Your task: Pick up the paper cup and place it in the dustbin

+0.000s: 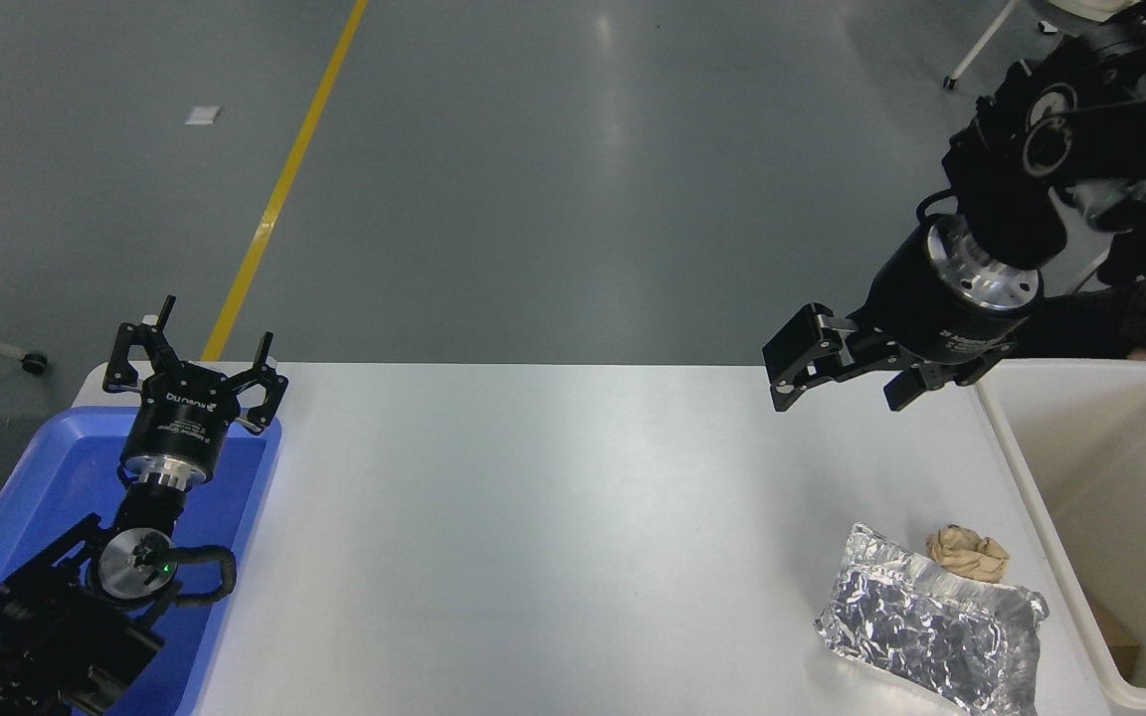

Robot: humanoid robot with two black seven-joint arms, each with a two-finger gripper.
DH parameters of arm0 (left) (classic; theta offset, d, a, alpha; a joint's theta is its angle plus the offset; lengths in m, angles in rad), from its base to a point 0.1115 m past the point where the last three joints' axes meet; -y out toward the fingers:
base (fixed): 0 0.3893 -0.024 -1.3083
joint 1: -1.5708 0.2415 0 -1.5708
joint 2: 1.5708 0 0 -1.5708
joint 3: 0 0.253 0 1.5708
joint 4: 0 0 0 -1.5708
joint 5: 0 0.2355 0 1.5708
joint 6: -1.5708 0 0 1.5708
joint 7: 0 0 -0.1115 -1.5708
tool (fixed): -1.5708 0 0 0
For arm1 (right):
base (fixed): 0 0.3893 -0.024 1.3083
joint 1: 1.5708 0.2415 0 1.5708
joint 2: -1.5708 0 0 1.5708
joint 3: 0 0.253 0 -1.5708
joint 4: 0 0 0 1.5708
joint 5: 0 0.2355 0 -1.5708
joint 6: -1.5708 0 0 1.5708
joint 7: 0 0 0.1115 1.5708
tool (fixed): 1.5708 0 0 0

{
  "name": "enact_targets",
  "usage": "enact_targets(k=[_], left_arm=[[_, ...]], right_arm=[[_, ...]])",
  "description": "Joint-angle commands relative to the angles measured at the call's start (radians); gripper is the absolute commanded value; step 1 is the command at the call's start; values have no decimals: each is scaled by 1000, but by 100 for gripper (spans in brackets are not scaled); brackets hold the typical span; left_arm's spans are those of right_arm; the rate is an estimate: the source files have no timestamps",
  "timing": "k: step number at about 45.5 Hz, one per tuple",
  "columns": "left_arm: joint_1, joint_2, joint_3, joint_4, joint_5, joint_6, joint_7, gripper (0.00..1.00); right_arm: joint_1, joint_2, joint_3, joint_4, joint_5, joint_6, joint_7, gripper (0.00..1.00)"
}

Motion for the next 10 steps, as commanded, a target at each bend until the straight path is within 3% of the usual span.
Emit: enact_targets(k=[1, 10], left_arm=[[0, 0, 0, 0, 1, 1, 0, 100], [0, 0, 0, 0, 0, 1, 0, 100]], right_arm=[[33, 52, 23, 17, 35, 21, 0, 100], [43, 52, 30, 17, 35, 23, 0, 100]])
